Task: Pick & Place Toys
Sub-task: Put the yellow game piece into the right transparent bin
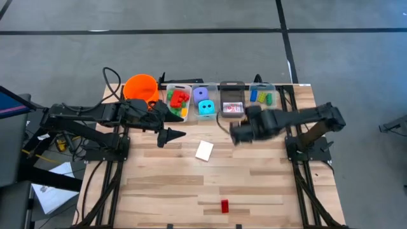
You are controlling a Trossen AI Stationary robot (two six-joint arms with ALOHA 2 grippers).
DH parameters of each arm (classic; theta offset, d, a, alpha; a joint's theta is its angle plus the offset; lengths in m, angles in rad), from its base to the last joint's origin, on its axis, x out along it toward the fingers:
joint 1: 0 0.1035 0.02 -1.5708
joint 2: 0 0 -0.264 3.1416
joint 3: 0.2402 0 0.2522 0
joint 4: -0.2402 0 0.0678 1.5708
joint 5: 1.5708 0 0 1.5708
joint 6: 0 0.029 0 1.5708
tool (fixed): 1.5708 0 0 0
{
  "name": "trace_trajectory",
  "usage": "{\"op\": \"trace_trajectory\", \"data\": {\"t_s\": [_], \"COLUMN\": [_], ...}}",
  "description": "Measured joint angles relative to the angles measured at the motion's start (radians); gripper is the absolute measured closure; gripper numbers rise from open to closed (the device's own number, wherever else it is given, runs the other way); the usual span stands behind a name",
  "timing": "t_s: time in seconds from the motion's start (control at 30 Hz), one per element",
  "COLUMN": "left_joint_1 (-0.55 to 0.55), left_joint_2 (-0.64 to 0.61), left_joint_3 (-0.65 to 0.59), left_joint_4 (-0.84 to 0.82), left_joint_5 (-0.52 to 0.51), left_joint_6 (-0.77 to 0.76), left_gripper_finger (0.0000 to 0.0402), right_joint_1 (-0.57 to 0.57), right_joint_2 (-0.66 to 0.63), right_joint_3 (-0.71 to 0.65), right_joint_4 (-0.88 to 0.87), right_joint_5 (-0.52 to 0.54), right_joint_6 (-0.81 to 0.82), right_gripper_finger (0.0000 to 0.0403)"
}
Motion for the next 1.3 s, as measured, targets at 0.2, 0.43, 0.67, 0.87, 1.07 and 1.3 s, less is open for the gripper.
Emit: {"op": "trace_trajectory", "data": {"t_s": [0.2,0.43,0.67,0.87,1.07,1.3], "left_joint_1": [0.027,0.093,0.152,0.155,0.154,0.154], "left_joint_2": [0.0,0.0,0.0,0.0,0.0,0.0], "left_joint_3": [0.0,0.0,0.0,0.0,0.0,0.0], "left_joint_4": [0.0,0.0,0.0,0.0,0.0,0.0], "left_joint_5": [-0.002,-0.003,-0.008,-0.006,-0.006,-0.001], "left_joint_6": [0.008,0.01,0.002,0.001,-0.001,-0.041], "left_gripper_finger": [0.0059,0.0059,0.0059,0.0059,0.0059,0.0059], "right_joint_1": [-0.246,-0.522,-0.705,-0.79,-0.828,-0.829], "right_joint_2": [0.004,0.02,0.024,0.024,0.024,0.024], "right_joint_3": [0.0,-0.001,-0.001,-0.001,-0.001,-0.001], "right_joint_4": [0.003,0.105,0.154,0.153,0.153,0.149], "right_joint_5": [0.148,0.152,0.086,-0.002,-0.097,-0.096], "right_joint_6": [-0.323,-0.679,-0.841,-0.912,-0.945,-0.969], "right_gripper_finger": [0.0307,0.0306,0.0306,0.0306,0.0304,0.0255]}}
